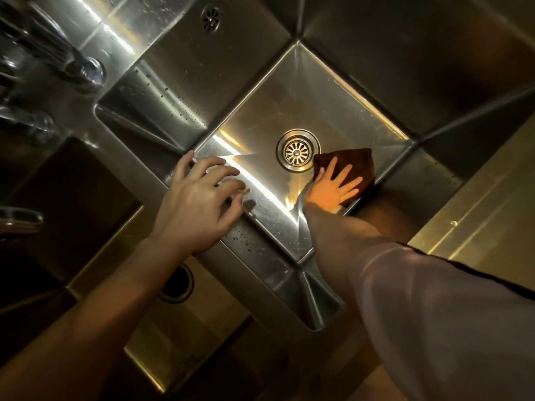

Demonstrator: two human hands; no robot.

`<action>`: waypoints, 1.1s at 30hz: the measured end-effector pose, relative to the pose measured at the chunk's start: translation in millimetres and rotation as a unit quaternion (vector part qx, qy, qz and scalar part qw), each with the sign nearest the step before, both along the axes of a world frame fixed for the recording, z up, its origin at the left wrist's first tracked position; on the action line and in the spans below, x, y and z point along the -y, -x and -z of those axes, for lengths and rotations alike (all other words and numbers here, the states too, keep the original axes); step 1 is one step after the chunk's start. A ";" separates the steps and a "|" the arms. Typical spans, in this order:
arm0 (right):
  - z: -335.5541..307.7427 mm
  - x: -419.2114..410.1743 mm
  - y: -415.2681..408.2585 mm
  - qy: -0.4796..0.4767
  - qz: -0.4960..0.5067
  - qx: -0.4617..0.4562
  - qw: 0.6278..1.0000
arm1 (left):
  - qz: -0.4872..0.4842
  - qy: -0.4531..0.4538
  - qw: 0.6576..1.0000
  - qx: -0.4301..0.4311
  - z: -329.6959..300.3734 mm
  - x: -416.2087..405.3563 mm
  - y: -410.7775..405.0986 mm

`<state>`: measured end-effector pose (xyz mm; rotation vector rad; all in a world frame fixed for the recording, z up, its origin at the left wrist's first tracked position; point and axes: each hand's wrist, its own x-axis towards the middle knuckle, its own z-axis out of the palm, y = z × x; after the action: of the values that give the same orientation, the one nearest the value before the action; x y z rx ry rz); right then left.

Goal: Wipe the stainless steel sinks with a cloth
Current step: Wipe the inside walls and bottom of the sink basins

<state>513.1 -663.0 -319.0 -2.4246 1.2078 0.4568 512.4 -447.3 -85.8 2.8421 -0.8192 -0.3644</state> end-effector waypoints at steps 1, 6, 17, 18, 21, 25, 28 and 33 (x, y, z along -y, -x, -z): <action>2.4 -5.3 12.2 -0.003 0.005 -0.010 1.000 | -0.001 -0.002 1.000 -0.001 -0.4 0.5 -0.5; 8.3 -16.6 32.2 -0.041 -0.021 -0.027 0.999 | 0.002 -0.009 1.000 0.000 0.2 0.7 0.5; 11.6 35.9 -30.4 0.014 0.064 0.022 0.998 | 0.000 -0.001 1.000 -0.002 0.0 0.4 -2.1; 13.0 27.3 -19.1 0.011 0.061 0.015 0.998 | 0.001 -0.008 1.000 -0.005 -0.7 0.6 -2.4; 14.9 8.6 0.8 -0.002 0.053 0.003 0.999 | 0.007 -0.018 1.000 -0.014 -0.6 0.9 -3.0; 14.9 25.1 -28.2 -0.015 0.067 0.015 0.997 | 0.005 -0.016 1.000 -0.010 1.1 -0.2 -3.2; 16.8 57.0 -59.5 0.004 0.062 0.039 0.997 | 0.003 -0.008 1.000 -0.004 2.5 -0.9 -1.9; 21.3 61.0 -42.4 0.040 0.037 0.045 0.997 | -0.003 -0.003 1.000 -0.003 1.1 -1.1 -2.4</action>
<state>555.6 -724.0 -340.3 -2.4290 1.2943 0.2783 514.9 -446.1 -86.9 2.8479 -0.8104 -0.3741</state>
